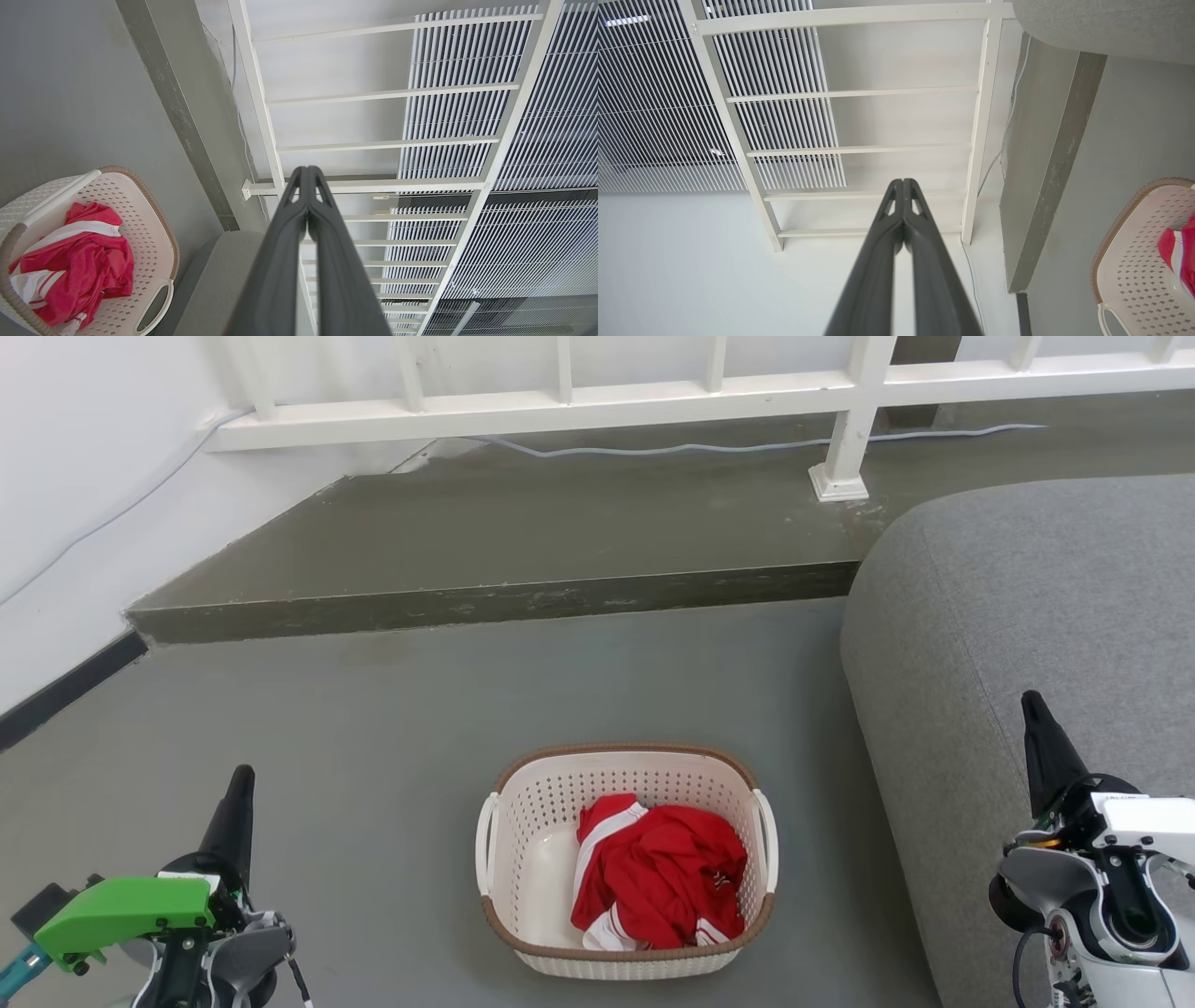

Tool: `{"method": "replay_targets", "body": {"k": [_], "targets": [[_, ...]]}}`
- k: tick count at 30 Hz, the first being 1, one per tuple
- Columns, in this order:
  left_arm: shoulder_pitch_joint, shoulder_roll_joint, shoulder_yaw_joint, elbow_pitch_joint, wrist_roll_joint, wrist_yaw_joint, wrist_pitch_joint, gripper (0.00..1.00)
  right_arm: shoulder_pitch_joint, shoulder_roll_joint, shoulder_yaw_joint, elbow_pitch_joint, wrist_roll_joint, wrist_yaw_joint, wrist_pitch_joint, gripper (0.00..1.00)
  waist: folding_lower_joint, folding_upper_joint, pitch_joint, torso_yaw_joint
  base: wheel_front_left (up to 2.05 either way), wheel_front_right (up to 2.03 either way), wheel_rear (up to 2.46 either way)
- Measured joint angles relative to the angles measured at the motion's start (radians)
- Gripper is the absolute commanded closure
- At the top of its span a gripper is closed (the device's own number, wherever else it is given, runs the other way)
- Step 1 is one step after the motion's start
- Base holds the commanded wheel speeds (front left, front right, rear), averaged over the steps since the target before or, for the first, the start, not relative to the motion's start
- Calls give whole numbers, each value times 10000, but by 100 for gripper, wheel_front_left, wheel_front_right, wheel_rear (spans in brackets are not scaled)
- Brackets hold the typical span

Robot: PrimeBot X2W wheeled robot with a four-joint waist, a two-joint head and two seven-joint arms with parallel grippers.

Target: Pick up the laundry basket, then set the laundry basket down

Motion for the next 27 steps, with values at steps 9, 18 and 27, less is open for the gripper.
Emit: {"method": "replay_targets", "body": {"k": [9,18,27], "targets": [[0,0,6,-4,0,-12,0,100,2,17,-4,-2,0,2,10,100,0,0,0,0,0,0,0],[1,0,10,-12,0,-33,2,100,3,21,-8,-4,0,2,10,100,0,0,1,0,0,0,0],[1,0,13,-19,0,-33,2,100,3,21,-10,-8,0,2,10,100,0,0,2,0,0,0,0]]}}
